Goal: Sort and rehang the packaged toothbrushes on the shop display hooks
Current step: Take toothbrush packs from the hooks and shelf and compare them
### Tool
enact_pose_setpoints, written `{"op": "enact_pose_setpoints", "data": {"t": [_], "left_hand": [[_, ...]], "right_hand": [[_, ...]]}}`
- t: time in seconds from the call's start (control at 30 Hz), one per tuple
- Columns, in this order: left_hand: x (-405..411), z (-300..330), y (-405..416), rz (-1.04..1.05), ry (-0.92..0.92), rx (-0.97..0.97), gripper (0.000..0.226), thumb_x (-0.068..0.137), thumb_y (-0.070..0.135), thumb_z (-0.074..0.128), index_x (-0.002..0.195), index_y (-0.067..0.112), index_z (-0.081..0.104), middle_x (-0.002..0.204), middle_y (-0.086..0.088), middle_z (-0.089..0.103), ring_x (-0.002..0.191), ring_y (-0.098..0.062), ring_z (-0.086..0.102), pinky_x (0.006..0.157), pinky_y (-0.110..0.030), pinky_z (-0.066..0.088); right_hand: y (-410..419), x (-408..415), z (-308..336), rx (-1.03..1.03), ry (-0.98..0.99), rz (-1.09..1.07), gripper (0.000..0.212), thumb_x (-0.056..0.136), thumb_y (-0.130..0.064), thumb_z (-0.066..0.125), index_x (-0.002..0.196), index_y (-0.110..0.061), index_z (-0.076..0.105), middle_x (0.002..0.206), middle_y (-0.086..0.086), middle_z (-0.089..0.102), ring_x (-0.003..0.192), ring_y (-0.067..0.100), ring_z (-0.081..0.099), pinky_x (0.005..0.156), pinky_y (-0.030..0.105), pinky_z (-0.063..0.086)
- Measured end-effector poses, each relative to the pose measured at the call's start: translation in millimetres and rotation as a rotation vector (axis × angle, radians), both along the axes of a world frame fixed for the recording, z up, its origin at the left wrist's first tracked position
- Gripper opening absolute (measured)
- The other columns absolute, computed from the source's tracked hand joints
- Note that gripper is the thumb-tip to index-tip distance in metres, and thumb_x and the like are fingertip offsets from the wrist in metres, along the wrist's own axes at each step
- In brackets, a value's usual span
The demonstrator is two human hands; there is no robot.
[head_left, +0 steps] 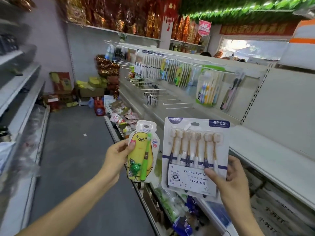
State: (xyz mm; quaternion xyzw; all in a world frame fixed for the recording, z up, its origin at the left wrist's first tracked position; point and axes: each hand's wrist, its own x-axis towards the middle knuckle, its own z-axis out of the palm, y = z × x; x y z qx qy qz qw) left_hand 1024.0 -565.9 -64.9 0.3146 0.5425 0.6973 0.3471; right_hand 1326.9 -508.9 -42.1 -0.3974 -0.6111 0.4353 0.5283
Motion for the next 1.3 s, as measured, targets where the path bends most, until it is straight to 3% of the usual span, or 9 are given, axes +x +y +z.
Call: {"op": "enact_pose_setpoints", "data": {"t": [0.17,0.43,0.57,0.73,0.93,1.13,1.3], "left_hand": [[-57.0,-2.4,40.6,0.063,-0.002,0.013,0.022,0.094,0.020,0.063,0.097,0.000,0.071,0.099,-0.018,0.074,0.082,-0.019,0.070,0.064,-0.025,0.059],[-144.1,1.1,107.3,0.117,0.032,0.056,0.034,0.085,0.030,0.068,0.101,0.000,0.071,0.097,-0.014,0.073,0.084,-0.019,0.069,0.070,-0.027,0.060],[-175.7,1.0,128.9,0.143,0.027,0.060,0.028,0.087,0.027,0.067,0.098,0.002,0.072,0.092,-0.010,0.076,0.080,-0.016,0.070,0.068,-0.026,0.060],[-227.9,-2.9,160.9,0.147,0.024,0.046,0.031,0.085,0.029,0.068,0.099,0.001,0.072,0.097,-0.014,0.075,0.086,-0.019,0.071,0.070,-0.028,0.061],[-292.8,-10.2,202.6,0.067,-0.002,0.047,0.018,0.091,0.017,0.066,0.101,0.004,0.072,0.099,-0.014,0.075,0.087,-0.020,0.072,0.069,-0.028,0.062],[-362.7,-2.9,243.8,-0.053,0.012,0.027,0.019,0.086,0.019,0.069,0.099,0.005,0.071,0.095,-0.012,0.075,0.076,-0.016,0.072,0.062,-0.027,0.061],[-410.0,10.5,266.9,-0.079,0.083,-0.046,0.008,0.090,0.019,0.070,0.093,0.012,0.072,0.087,-0.005,0.077,0.067,-0.012,0.071,0.054,-0.030,0.060]], "right_hand": [[63.9,-55.4,-3.0,0.015,0.049,0.038,0.050,0.077,0.000,0.079,0.112,-0.029,0.057,0.103,-0.008,0.075,0.096,0.019,0.073,0.081,0.039,0.062],[160.6,-141.6,-7.7,0.100,0.065,0.125,0.048,0.076,-0.003,0.079,0.111,-0.029,0.058,0.109,0.002,0.073,0.103,0.023,0.070,0.089,0.043,0.057],[189.4,-172.8,-7.7,0.104,0.066,0.149,0.048,0.072,-0.011,0.080,0.110,-0.031,0.059,0.111,0.004,0.073,0.103,0.024,0.071,0.091,0.044,0.056],[224.3,-221.1,-7.7,0.086,0.062,0.159,0.048,0.076,0.002,0.077,0.111,-0.025,0.058,0.107,0.001,0.075,0.097,0.021,0.072,0.085,0.037,0.059],[255.6,-285.5,-6.4,0.085,0.051,0.103,0.047,0.079,0.004,0.077,0.114,-0.020,0.056,0.109,0.001,0.074,0.099,0.020,0.072,0.089,0.045,0.058],[268.5,-354.8,-1.7,0.120,0.044,-0.003,0.045,0.079,0.003,0.078,0.112,-0.019,0.056,0.107,-0.003,0.073,0.099,0.016,0.071,0.086,0.032,0.059],[268.6,-400.6,4.5,0.125,0.062,-0.075,0.045,0.079,0.005,0.078,0.115,-0.012,0.055,0.105,-0.002,0.074,0.098,0.017,0.070,0.082,0.023,0.057]]}}
